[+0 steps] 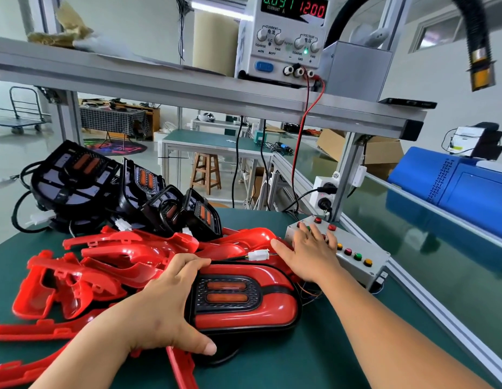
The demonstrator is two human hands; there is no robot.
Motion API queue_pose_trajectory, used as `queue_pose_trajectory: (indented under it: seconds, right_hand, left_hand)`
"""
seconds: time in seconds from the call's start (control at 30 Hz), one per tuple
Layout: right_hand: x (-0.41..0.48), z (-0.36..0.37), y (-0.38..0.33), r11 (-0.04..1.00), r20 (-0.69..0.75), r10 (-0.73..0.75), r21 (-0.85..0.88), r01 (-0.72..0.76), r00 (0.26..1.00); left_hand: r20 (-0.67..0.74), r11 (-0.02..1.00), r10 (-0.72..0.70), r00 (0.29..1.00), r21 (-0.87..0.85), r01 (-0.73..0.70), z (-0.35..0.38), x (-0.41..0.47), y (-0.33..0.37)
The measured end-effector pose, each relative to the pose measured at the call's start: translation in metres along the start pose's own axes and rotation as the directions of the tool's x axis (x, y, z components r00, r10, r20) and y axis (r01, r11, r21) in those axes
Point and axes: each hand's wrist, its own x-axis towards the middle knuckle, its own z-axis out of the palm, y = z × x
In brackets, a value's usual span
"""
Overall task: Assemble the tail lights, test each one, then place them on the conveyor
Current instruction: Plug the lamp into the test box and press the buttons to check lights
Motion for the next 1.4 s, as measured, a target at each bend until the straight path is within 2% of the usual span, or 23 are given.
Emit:
queue_pose_trajectory:
  seconds: [0.57,1.1,1.4]
  right_hand:
    - [-0.010,0.000,0.002,0.996,-0.012,0.094,0.012,-0.094,0.996]
    - [-0.011,0.001,0.000,0.995,-0.005,0.105,-0.001,-0.105,0.994]
    - [-0.023,-0.005,0.003,0.992,-0.009,0.113,0.059,-0.113,0.994]
  left_hand:
    - [-0.036,0.999,0.016,0.999,0.034,-0.015,0.002,0.002,-0.005]
    - [-0.041,0.999,0.030,0.999,0.045,-0.029,0.003,0.002,-0.005]
    - [-0.026,0.999,0.023,0.999,0.027,-0.022,0.003,0.003,-0.006]
